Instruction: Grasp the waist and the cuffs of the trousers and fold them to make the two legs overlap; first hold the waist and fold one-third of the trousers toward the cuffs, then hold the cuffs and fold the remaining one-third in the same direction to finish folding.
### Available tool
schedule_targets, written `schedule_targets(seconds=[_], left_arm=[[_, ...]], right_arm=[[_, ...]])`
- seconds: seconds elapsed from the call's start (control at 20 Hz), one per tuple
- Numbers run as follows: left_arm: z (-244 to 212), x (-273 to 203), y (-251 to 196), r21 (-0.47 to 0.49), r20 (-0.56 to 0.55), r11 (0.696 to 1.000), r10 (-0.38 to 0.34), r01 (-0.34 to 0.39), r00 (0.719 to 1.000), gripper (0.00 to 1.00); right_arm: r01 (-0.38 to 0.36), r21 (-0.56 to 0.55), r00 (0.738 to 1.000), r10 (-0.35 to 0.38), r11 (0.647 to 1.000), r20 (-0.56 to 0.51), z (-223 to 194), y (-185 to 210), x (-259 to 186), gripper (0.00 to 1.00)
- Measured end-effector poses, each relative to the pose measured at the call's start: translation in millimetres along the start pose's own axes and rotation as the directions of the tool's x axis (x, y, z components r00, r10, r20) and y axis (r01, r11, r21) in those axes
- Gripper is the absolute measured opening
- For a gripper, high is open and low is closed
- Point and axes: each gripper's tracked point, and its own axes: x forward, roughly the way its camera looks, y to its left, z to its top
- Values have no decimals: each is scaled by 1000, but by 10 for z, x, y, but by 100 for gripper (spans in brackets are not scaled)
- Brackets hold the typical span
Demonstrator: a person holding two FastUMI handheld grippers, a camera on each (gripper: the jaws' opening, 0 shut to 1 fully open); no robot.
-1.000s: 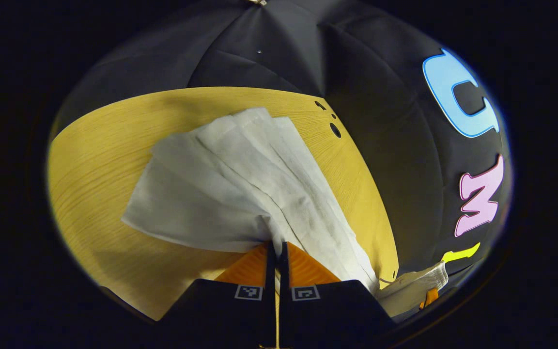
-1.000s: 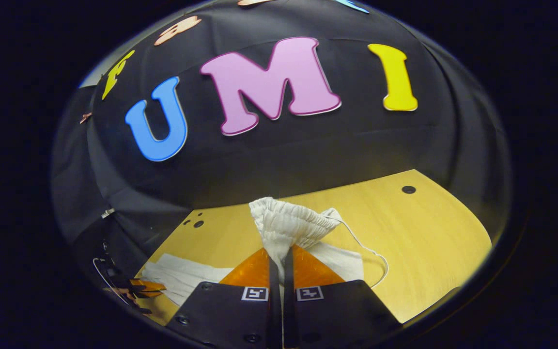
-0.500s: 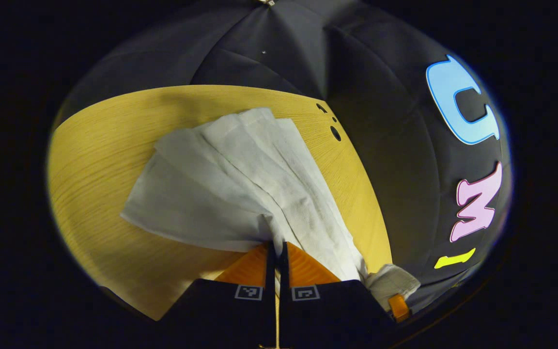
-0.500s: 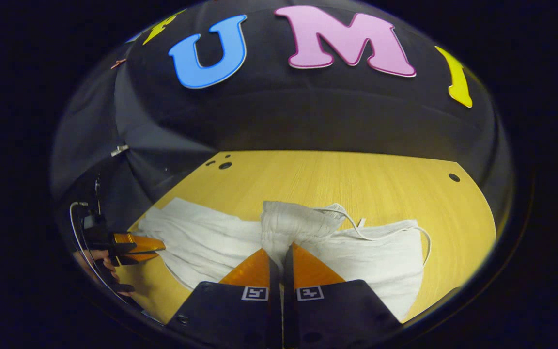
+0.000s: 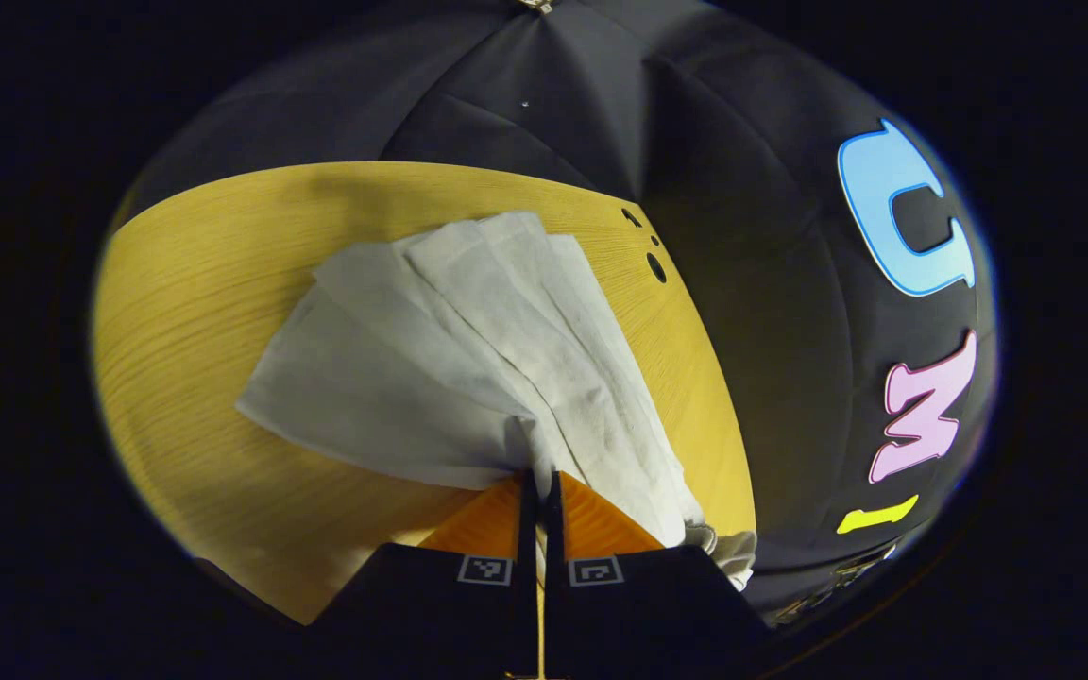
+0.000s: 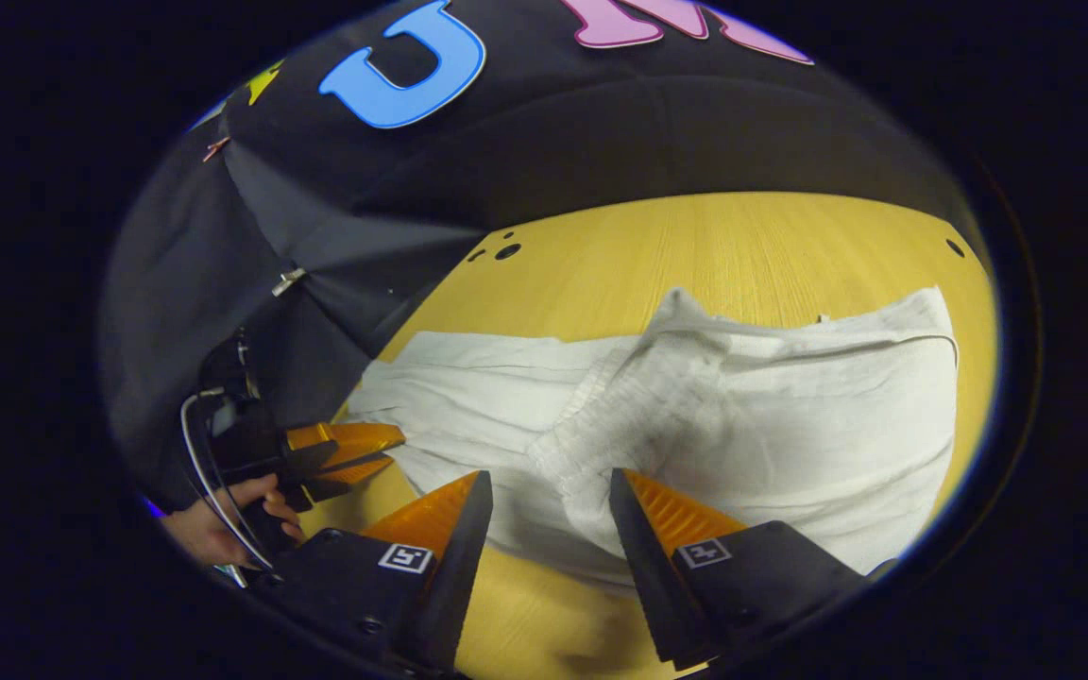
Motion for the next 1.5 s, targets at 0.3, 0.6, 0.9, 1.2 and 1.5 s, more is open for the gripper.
schedule_targets(seconds=[0.3,0.6,0.9,1.2,1.5], left_arm=[[101,-96,-119,-72,16,996,-50,51,999,7],[201,-259,-631,40,61,994,-101,99,993,6],[172,-487,-1431,285,131,943,-215,171,968,6],[-237,-697,-2340,554,95,790,-374,263,922,6],[-1034,-772,-2855,769,-36,568,-419,293,907,6]], right_arm=[[59,111,992,-70,992,105,272,-523,-611,84],[183,190,962,-216,964,167,423,-1337,-1386,84],[229,264,931,-290,937,221,538,-1839,-1859,84],[248,295,915,-323,923,240,550,-2126,-2156,84],[265,319,909,-346,910,234,490,-2360,-2304,84]])
